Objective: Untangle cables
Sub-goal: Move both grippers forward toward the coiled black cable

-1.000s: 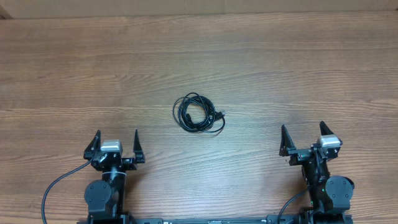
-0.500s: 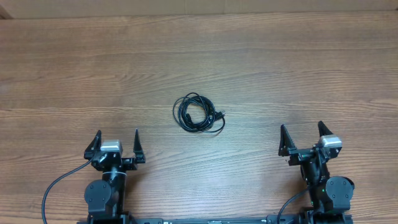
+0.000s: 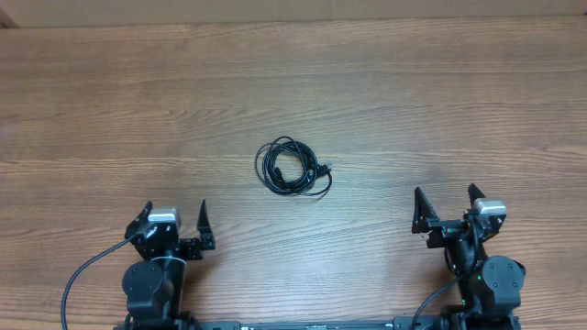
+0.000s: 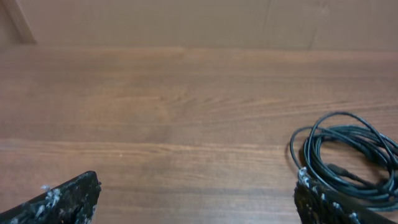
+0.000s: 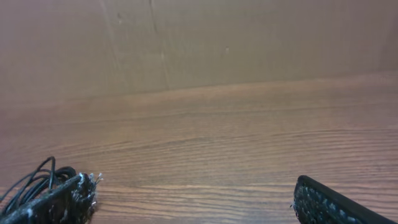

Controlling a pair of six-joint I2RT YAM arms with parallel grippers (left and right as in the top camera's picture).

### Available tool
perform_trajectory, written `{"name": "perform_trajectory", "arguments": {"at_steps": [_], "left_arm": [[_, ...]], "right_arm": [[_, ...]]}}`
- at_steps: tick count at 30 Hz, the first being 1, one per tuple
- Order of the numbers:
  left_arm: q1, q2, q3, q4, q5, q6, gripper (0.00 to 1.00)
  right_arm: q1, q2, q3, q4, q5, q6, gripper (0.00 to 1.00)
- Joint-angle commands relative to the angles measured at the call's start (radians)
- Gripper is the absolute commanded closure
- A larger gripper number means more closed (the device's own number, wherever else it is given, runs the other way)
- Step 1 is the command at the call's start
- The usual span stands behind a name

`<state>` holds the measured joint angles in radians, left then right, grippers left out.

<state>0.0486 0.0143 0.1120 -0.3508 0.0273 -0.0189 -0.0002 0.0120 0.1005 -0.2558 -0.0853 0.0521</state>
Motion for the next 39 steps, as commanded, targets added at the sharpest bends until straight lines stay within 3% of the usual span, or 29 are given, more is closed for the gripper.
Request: {"name": "perform_trajectory", "arguments": {"at_steps": [1,16,30,34,39], "left_arm": [[0.011,0.027,0.06,-0.026,0.018,-0.019,0.01],[0.011,0.46,0.305,-0.051,0.026,-0.049,0.0],[0.01,0.825,0.73,-0.501,0.078,-0.074,0.01],[0.01,0.842,0.743,-0.539,0.078,-0.121,0.01],[0.01,0.842,0.743,-0.544,0.083,-0.121,0.0]], "right_arm": [[-0.007,-0.006,0.062,-0.029,0.017,0.005,0.0],[-0.007,0.245,0.224,-0.1,0.016,0.082,0.0],[-0.007,0.69,0.542,-0.371,0.012,0.082,0.0],[-0.007,0.787,0.646,-0.443,-0.029,0.082,0.0],[-0.007,0.827,0.681,-0.409,-0.193,0.082,0.0]]}}
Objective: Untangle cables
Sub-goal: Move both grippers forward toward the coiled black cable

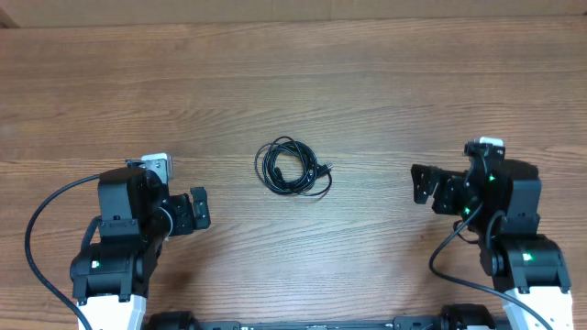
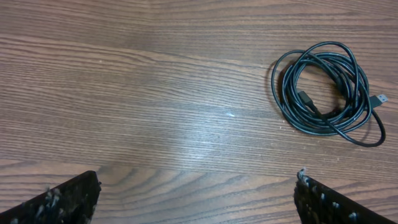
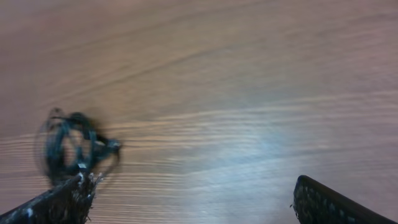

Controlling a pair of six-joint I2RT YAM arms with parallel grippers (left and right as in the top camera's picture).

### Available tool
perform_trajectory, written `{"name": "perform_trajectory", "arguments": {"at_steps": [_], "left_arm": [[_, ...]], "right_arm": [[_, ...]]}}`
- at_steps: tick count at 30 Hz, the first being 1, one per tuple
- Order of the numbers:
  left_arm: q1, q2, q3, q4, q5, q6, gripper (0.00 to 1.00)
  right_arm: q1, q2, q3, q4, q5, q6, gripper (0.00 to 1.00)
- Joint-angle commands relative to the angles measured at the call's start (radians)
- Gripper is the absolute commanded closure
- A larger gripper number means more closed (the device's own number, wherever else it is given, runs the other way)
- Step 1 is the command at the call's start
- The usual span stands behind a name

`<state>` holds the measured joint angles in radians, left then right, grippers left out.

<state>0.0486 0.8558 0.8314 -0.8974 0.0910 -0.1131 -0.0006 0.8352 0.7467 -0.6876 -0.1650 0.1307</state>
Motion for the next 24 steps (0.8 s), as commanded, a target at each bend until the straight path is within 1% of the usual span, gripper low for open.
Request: {"name": "perform_trajectory", "arguments": {"at_steps": [1,6,10,12,15,19,24], "left_arm": [[0.01,0.002,0.024,0.014,0.034,-0.026,0.0],[0.01,0.003,0.024,0.142,0.094,-0.026,0.0],[0.01,0.013,0.024,0.266,0.204,-0.026,0.01],[0.005,0.031,0.031,0.29,0.211,-0.026,0.0],[-0.009,0.079,0.065,0.264,0.165,-0.025,0.0],[-0.053,0.193,0.158,0.2,0.105,-0.022,0.0],[-0.137,0.35,0.258,0.089,0.069,-0.022,0.0]], "right_arm": [[-0.006,0.003,0.034,0.037,-0.139,0.004,0.0],[-0.006,0.006,0.034,0.093,-0.158,0.004,0.0],[-0.006,0.031,0.037,0.085,-0.158,0.003,0.0],[-0.006,0.06,0.056,0.056,-0.139,0.004,0.0],[-0.006,0.112,0.112,-0.004,-0.119,0.003,0.0],[0.007,0.193,0.205,-0.089,-0.119,-0.019,0.0],[0.095,0.287,0.301,-0.148,-0.051,-0.053,0.0]]}}
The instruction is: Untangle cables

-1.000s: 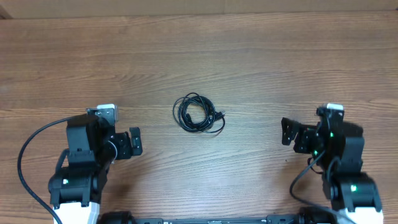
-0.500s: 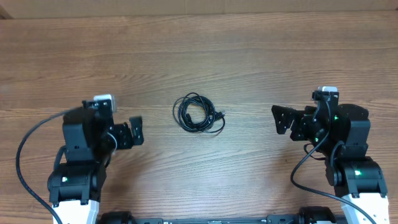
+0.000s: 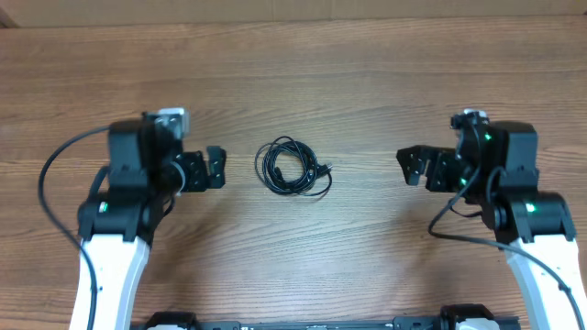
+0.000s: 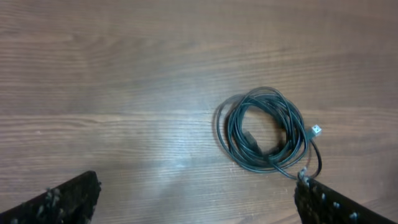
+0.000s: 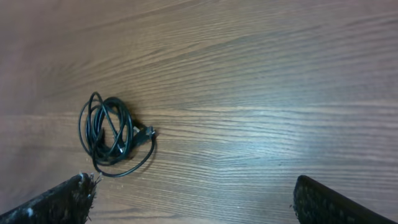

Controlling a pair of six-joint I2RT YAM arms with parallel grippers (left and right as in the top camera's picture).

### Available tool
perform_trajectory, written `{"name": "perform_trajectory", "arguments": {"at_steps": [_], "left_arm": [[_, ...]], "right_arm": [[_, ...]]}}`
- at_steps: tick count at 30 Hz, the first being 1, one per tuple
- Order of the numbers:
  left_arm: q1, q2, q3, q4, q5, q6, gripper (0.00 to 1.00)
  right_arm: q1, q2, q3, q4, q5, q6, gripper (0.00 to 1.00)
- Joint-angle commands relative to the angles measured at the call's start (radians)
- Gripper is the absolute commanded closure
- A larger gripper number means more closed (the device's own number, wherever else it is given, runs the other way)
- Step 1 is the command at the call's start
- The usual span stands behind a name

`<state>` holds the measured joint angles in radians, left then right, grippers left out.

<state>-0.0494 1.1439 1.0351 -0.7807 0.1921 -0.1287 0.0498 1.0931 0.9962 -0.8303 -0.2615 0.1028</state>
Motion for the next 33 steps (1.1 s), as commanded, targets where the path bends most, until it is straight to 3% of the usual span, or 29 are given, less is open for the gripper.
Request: {"name": "perform_trajectory", "arguments": {"at_steps": [1,8,15,27,33], "left_arm": [[-0.056,0.092,0.061,-0.037,-0.032,-0.006,0.0],[-0.119,0.219,0.061,-0.048,0.031,-0.068,0.01],[-0.127,0.277,0.06,0.03,0.044,-0.071,0.0],[-0.211,0.401,0.06,0.198,0.031,0.178,0.0],[-0.222,0.503,0.06,0.264,0.028,0.205,0.01]], "right_arm": [[0.072,0.049,0.065,-0.007,0.056,-0.025,0.0],[0.249,0.175,0.102,0.037,0.054,-0.024,0.0],[0.343,0.227,0.102,0.24,0.021,0.037,0.0],[0.347,0.245,0.101,0.131,0.295,0.164,0.0],[0.348,0.245,0.101,0.09,0.297,0.164,0.0]]}}
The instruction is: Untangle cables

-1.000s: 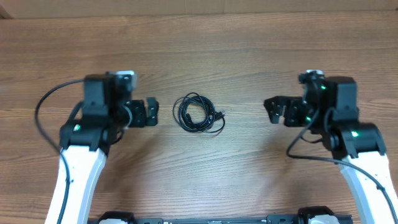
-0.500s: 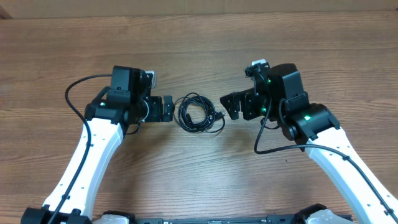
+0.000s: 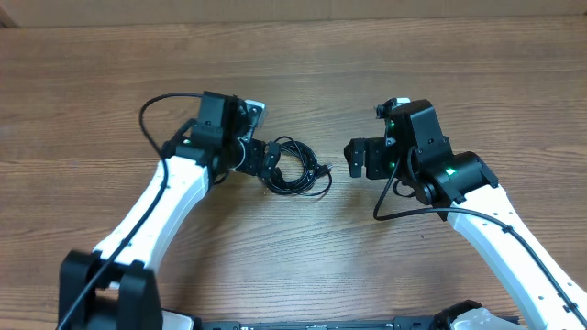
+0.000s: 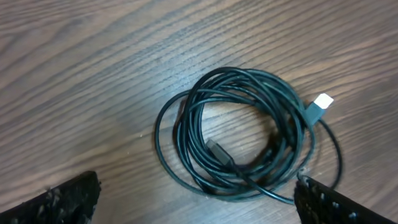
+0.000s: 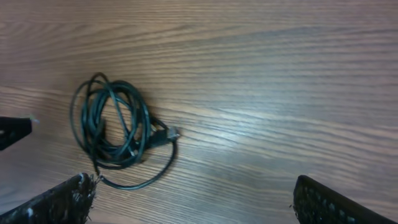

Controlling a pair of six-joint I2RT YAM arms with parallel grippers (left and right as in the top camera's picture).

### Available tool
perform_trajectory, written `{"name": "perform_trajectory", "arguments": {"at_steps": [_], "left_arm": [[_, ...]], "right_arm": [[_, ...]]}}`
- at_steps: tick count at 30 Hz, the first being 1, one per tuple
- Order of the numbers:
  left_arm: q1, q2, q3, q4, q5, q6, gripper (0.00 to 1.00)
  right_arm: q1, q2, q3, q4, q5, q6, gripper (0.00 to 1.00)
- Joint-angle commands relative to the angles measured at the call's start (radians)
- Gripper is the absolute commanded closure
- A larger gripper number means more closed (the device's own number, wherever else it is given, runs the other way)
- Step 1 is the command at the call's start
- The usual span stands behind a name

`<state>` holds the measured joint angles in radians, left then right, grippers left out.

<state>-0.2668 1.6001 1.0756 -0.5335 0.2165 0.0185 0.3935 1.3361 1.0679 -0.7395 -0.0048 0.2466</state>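
Note:
A black cable lies coiled in a loose tangle on the wooden table. Its silver plug sticks out at the coil's right side in the left wrist view. My left gripper is open, right at the coil's left edge, with its fingers wide apart over the coil. My right gripper is open too, a short way to the right of the cable, which lies at the left of its view.
The bare wooden table runs out in every direction round the coil. The left arm and the right arm reach in from the near corners. A pale wall edge runs along the far side.
Both grippers have moved in toward the coil. The left one went from well left of it to its left edge and sits lower over it. The right one has come closer from the right.
Both grippers began open near the table's front edge, the coil untouched in the middle. They then stood farther forward, flanking the coil at a distance. Now both are close beside it, still open, and the cable has not shifted.

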Motion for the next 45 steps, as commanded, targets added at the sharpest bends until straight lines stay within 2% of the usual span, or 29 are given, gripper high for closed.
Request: {"name": "perform_trajectory", "arguments": {"at_steps": [1,13,17,19,24,25,27,28,37,45], "left_arm": [[-0.005,0.063,0.019,0.029,0.004,0.066,0.02],[-0.022,0.239,0.019,0.158,-0.01,0.109,0.06],[-0.037,0.269,0.019,0.163,-0.009,0.109,0.16],[-0.048,0.272,0.019,0.165,-0.009,0.109,0.25],[-0.075,0.272,0.019,0.171,-0.011,0.109,0.67],[-0.079,0.271,0.02,0.169,-0.013,0.108,0.78],[-0.081,0.267,0.022,0.163,-0.014,0.101,0.93],[-0.08,0.262,0.025,0.155,-0.014,0.087,0.96],[-0.08,0.116,0.113,0.085,-0.007,-0.056,0.96],[-0.08,0.039,0.12,0.072,-0.006,-0.162,0.96]], "right_arm": [[0.004,0.002,0.03,-0.004,0.037,0.019,0.0],[0.004,0.002,0.03,-0.016,-0.014,0.019,0.0],[0.004,0.002,0.03,-0.014,-0.024,0.019,0.0],[0.004,0.002,0.03,-0.014,-0.024,0.019,0.0],[0.004,0.002,0.03,-0.01,-0.024,0.019,0.0],[0.004,0.002,0.03,-0.01,-0.024,0.019,0.0],[0.004,0.002,0.03,-0.008,-0.024,0.019,0.0],[0.004,0.002,0.03,-0.008,-0.024,0.019,0.0],[0.004,0.002,0.023,0.0,-0.091,0.015,0.0],[0.013,0.078,0.016,0.022,-0.124,0.016,0.1]]}}
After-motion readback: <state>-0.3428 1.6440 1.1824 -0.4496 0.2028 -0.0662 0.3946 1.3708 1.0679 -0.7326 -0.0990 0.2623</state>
